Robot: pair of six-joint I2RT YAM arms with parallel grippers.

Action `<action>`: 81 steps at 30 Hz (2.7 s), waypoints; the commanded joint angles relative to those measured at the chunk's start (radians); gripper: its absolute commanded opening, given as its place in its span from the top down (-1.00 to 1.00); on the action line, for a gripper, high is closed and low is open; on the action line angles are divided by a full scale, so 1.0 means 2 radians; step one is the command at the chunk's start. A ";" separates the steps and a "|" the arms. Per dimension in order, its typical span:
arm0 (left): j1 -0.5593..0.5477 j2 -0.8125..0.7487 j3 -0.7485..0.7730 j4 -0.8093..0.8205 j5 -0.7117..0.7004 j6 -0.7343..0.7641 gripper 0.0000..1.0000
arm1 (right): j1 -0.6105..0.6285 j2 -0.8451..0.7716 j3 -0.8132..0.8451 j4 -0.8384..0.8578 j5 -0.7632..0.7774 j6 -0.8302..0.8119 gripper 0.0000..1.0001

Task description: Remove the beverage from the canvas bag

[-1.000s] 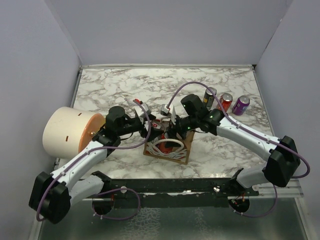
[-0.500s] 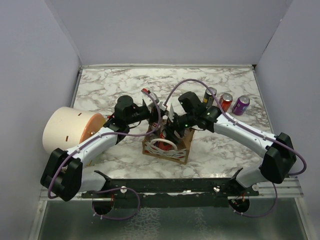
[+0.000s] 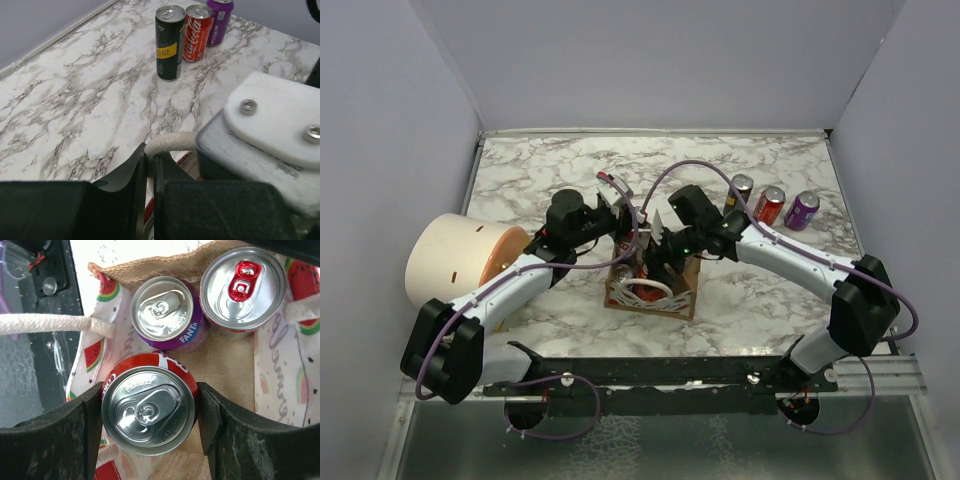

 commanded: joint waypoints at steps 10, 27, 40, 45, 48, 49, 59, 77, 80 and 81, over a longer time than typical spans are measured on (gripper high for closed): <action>0.010 0.007 0.052 0.007 -0.069 -0.021 1.00 | 0.000 -0.112 0.001 0.068 0.024 0.065 0.96; 0.015 -0.028 0.043 -0.036 -0.172 -0.008 1.00 | 0.000 -0.151 0.016 0.062 0.237 0.140 0.96; 0.016 -0.023 0.043 -0.040 -0.183 0.003 1.00 | 0.000 -0.255 0.078 -0.020 0.566 0.223 0.96; 0.016 -0.022 0.046 -0.045 -0.187 0.007 1.00 | 0.000 -0.240 0.057 -0.096 0.689 0.275 0.96; 0.016 -0.023 0.046 -0.046 -0.188 0.006 1.00 | -0.010 -0.232 0.017 -0.111 0.696 0.317 0.96; 0.016 -0.023 0.045 -0.045 -0.187 0.005 1.00 | -0.020 -0.230 0.002 -0.103 0.683 0.319 0.96; 0.016 -0.026 0.047 -0.051 -0.190 0.009 1.00 | -0.124 -0.163 -0.099 0.017 0.564 0.298 0.96; 0.019 -0.019 0.056 -0.052 -0.170 0.002 1.00 | -0.185 -0.056 -0.114 0.114 0.516 0.269 0.76; 0.019 -0.021 0.056 -0.053 -0.168 0.003 1.00 | -0.193 -0.052 -0.122 0.132 0.506 0.259 0.68; 0.019 -0.022 0.056 -0.053 -0.168 0.003 1.00 | -0.195 -0.050 -0.125 0.135 0.500 0.257 0.63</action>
